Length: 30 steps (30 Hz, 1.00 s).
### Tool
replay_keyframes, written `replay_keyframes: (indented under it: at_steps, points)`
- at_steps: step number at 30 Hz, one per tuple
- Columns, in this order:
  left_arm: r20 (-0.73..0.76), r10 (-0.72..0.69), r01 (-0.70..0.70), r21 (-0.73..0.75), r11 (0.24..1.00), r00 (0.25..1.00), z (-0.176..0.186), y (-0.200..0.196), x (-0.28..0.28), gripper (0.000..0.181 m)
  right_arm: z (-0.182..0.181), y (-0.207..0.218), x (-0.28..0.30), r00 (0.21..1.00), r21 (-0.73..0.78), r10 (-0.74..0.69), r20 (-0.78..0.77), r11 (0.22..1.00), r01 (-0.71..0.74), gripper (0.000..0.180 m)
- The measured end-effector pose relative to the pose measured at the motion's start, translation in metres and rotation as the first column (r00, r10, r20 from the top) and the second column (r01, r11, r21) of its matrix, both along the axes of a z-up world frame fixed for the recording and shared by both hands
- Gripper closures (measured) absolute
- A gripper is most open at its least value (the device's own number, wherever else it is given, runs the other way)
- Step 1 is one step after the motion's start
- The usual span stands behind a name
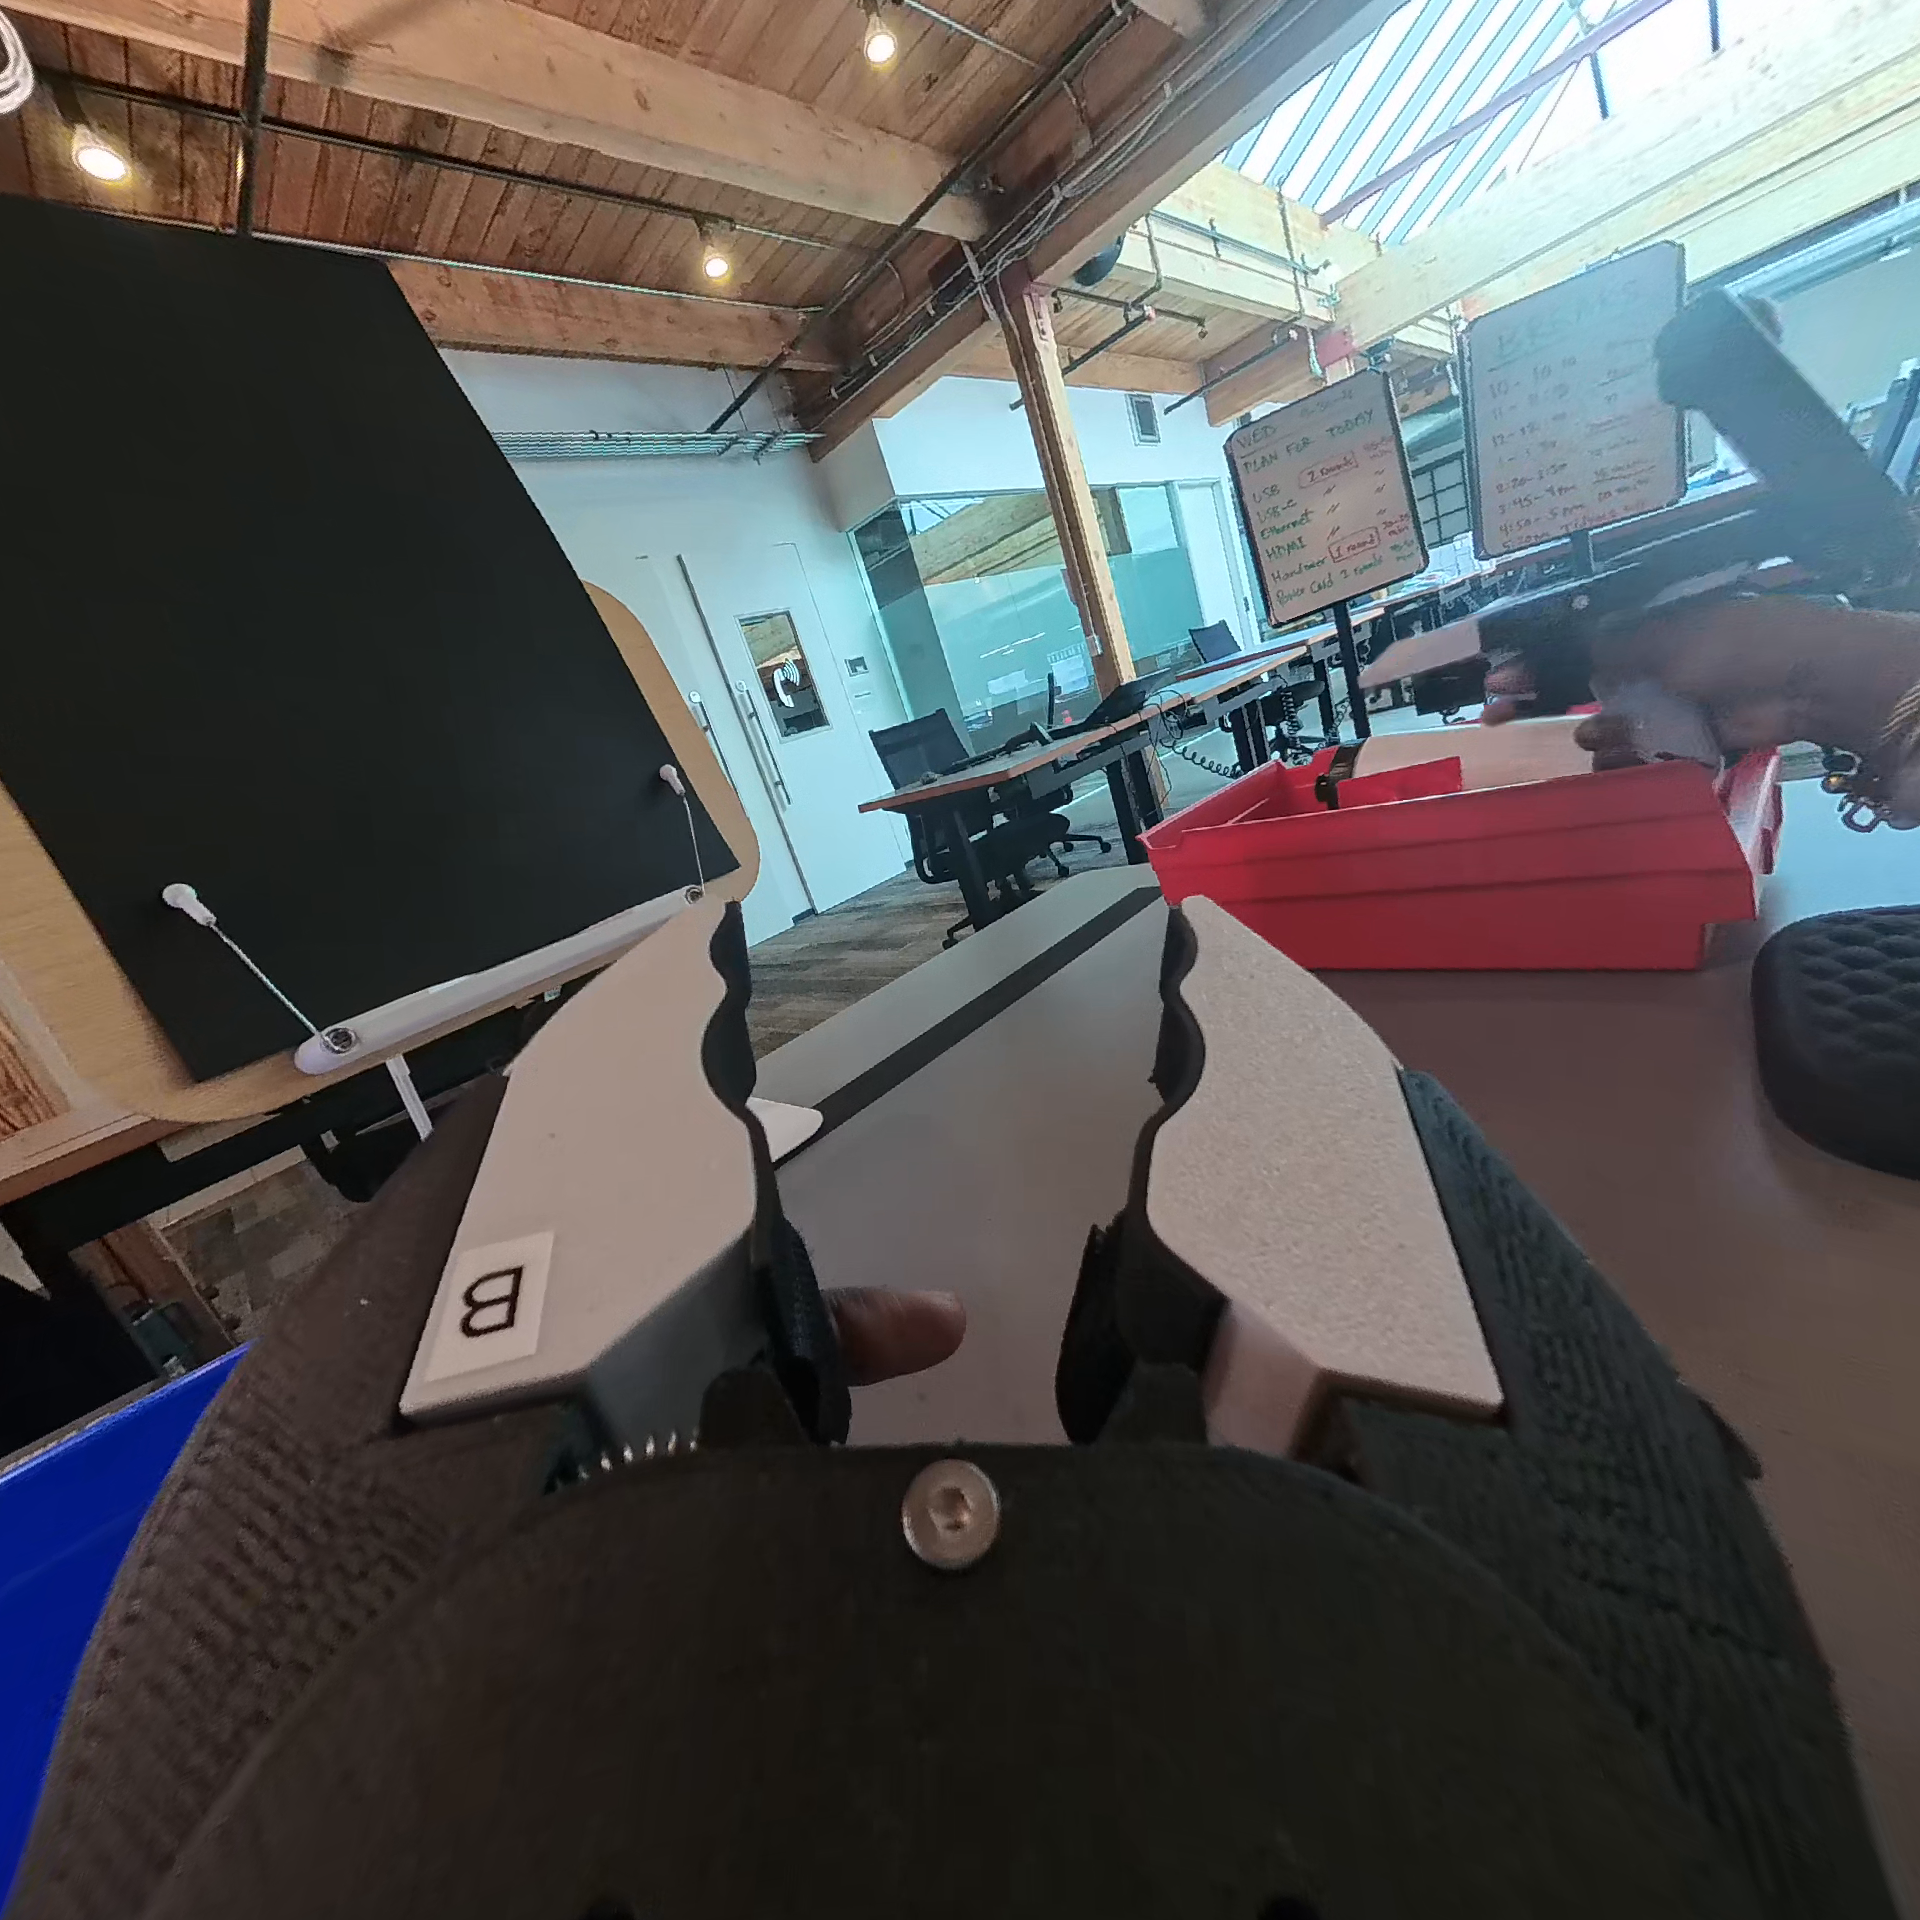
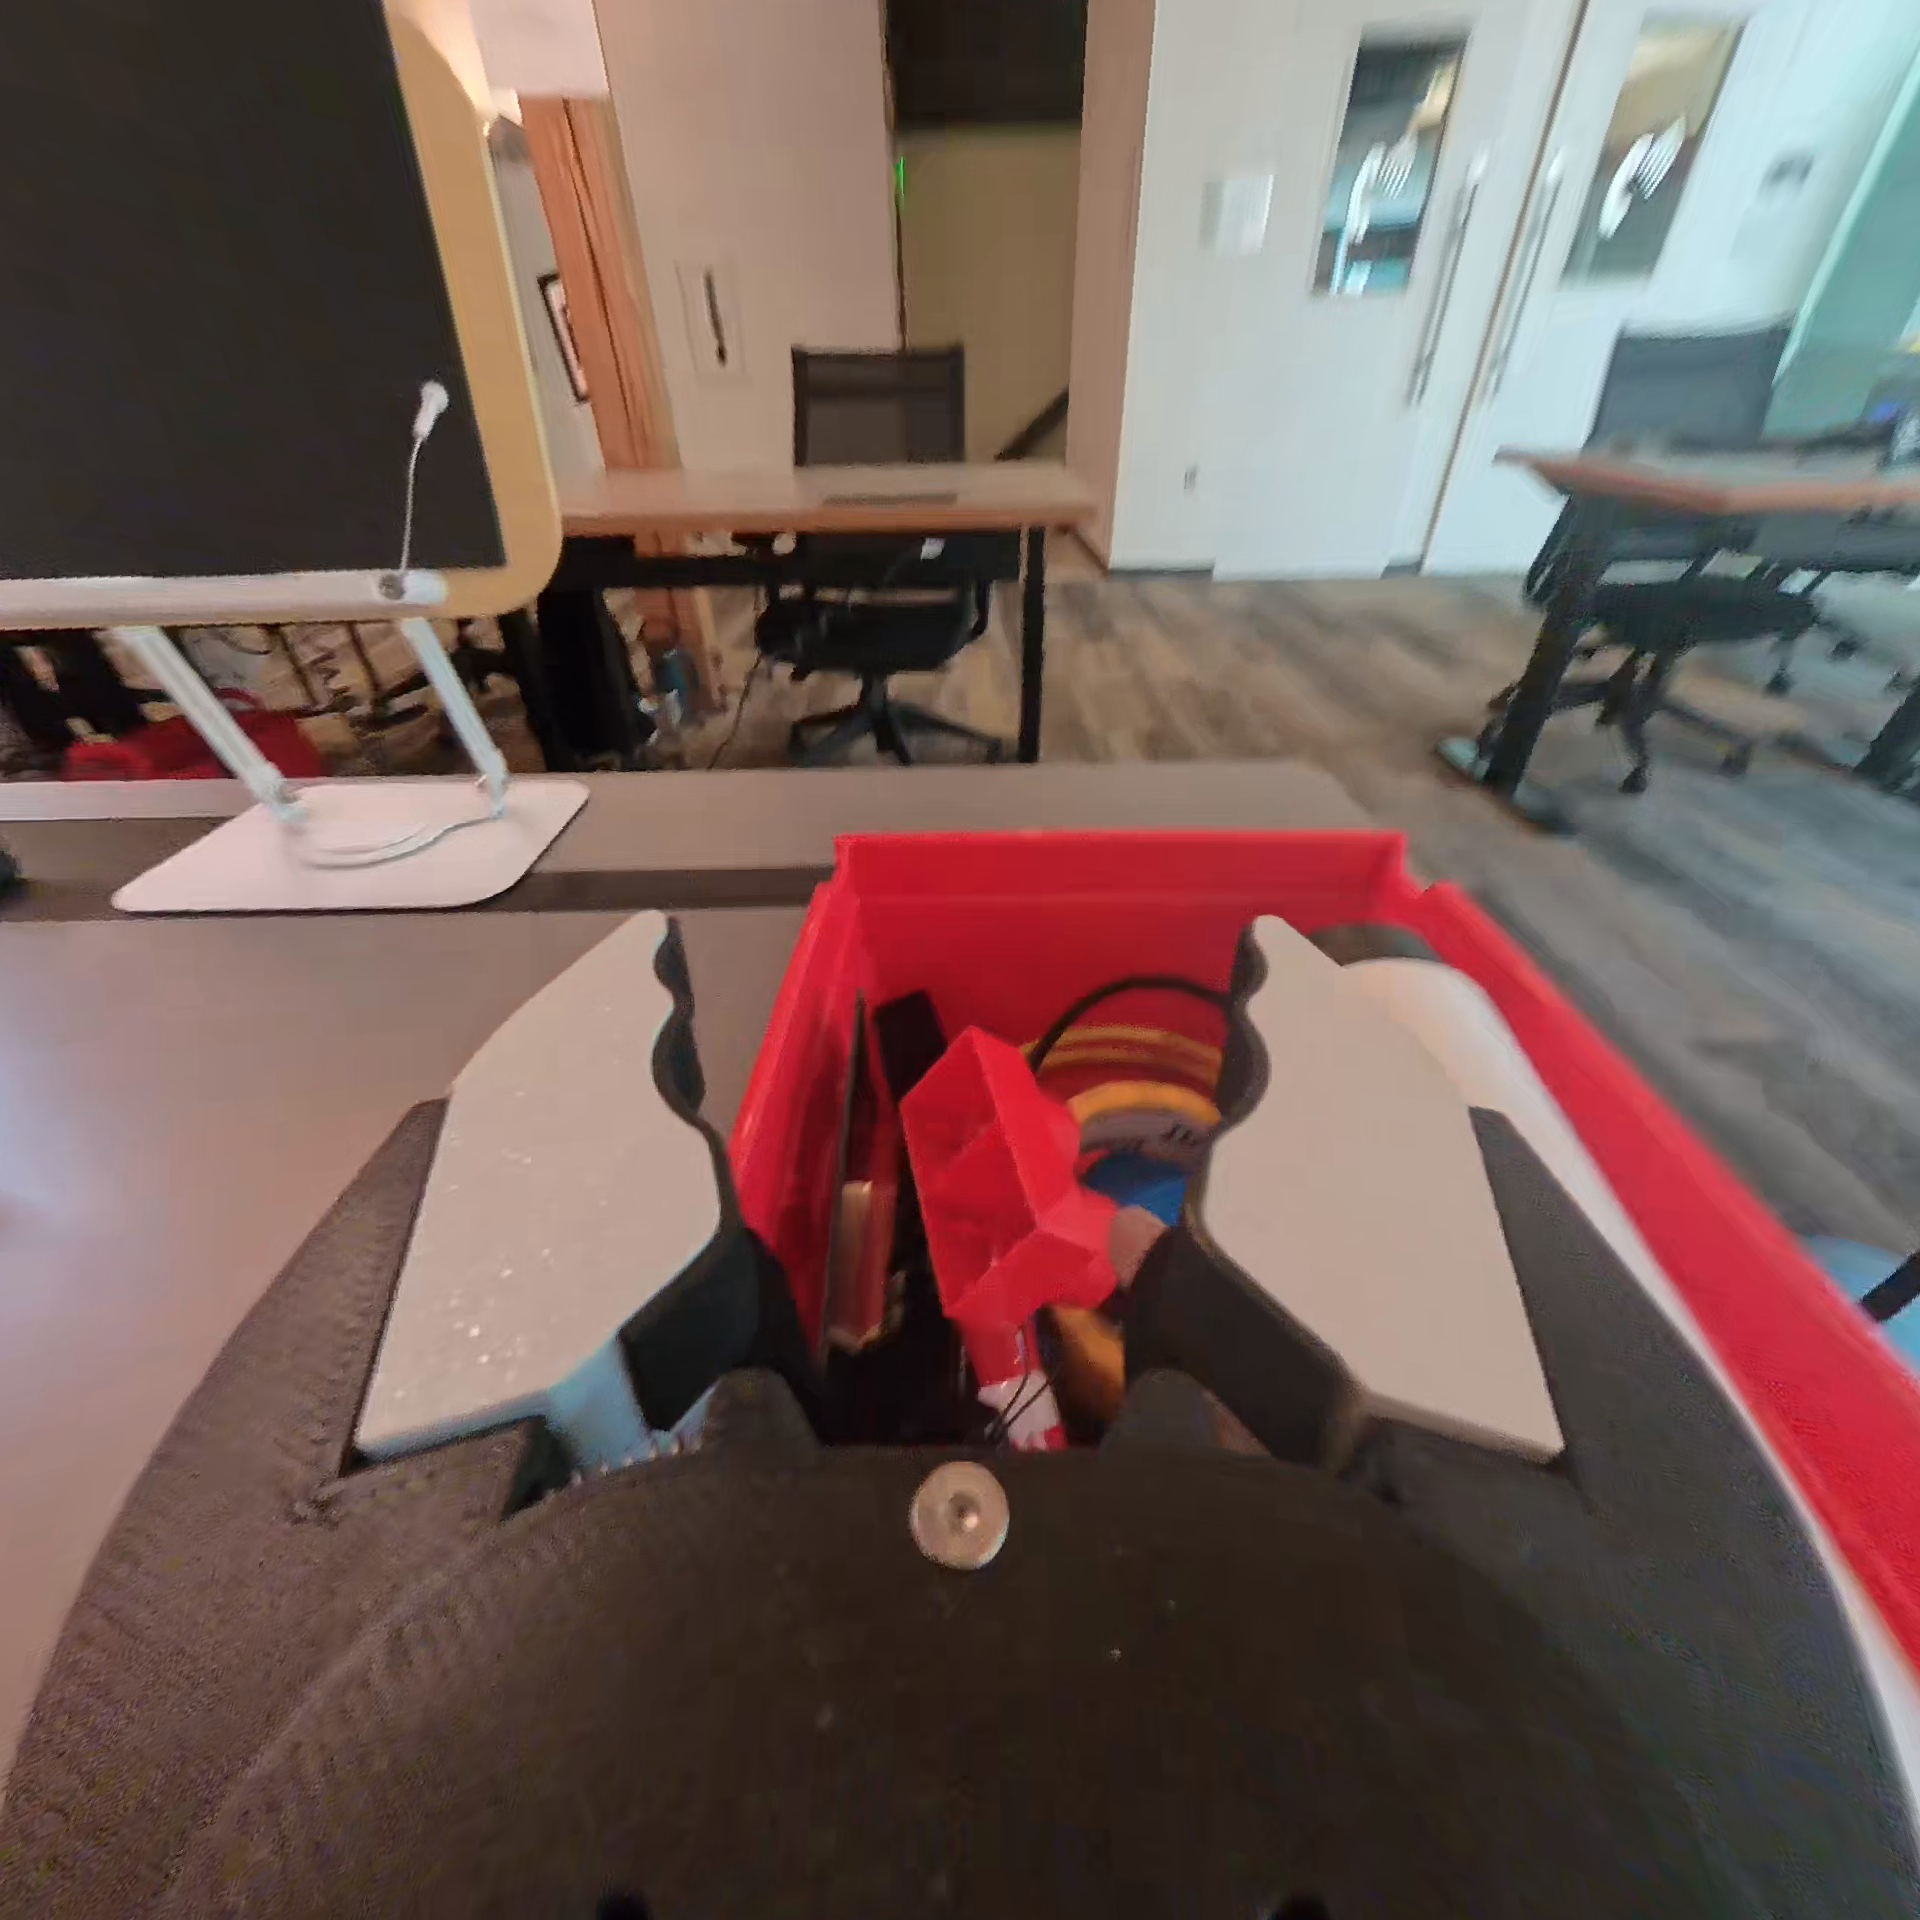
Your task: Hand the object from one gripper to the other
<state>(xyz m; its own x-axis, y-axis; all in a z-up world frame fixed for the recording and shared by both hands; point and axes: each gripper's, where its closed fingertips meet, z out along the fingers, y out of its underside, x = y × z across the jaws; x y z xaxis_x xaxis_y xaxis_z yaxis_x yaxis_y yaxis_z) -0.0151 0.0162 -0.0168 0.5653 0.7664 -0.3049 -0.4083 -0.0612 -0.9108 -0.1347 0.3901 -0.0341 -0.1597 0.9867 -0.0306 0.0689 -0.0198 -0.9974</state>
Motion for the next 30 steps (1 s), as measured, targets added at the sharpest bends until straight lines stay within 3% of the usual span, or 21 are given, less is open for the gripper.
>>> replay_keyframes:
  at_steps: [4,8,12,14,16,18,21,24,26,30]
  points:
    - [0.000,-0.005,0.005,0.016,1.000,1.000,0.004,-0.001,0.001,0.105,0.020,0.001,0.000,0.983,0.124,-0.055,-0.173,0.989,0.077,0.058]
    - [0.007,-0.074,0.073,0.067,0.995,0.997,0.020,0.000,0.014,0.105,0.050,-0.023,0.011,0.936,0.107,0.015,-0.352,0.994,0.024,0.044]
    - [0.151,-0.170,0.162,0.067,0.985,0.974,0.044,-0.011,0.042,0.105,0.097,-0.043,0.045,0.782,0.019,0.034,-0.622,0.999,-0.028,0.054]
    - [0.323,-0.109,0.137,-0.064,0.989,0.940,0.039,-0.036,0.049,0.105,0.113,-0.051,0.064,0.704,0.005,0.033,-0.710,0.999,-0.042,0.061]
    - [0.541,0.088,0.068,-0.262,0.963,0.836,0.016,-0.084,0.049,0.106,0.123,-0.058,0.078,0.650,0.005,0.040,-0.759,0.998,-0.055,0.066]
    - [0.677,0.360,-0.010,-0.462,0.887,0.642,-0.014,-0.145,0.052,0.110,0.127,-0.068,0.086,0.624,0.014,0.059,-0.779,0.997,-0.077,0.070]
    - [0.638,0.687,-0.083,-0.709,0.700,0.348,-0.052,-0.229,0.057,0.115,0.126,-0.081,0.087,0.626,0.025,0.098,-0.773,0.992,-0.124,0.070]
    - [0.613,0.782,-0.024,-0.785,0.619,0.110,-0.093,-0.268,0.060,0.119,0.122,-0.091,0.083,0.638,0.035,0.134,-0.759,0.986,-0.165,0.070]
    - [0.602,0.798,0.034,-0.798,0.602,0.002,-0.118,-0.280,0.064,0.134,0.119,-0.094,0.081,0.646,0.040,0.145,-0.750,0.984,-0.175,0.071]
    - [0.619,0.781,0.051,-0.780,0.624,-0.083,-0.147,-0.287,0.061,0.137,0.119,-0.093,0.081,0.640,0.034,0.143,-0.755,0.983,-0.180,0.074]
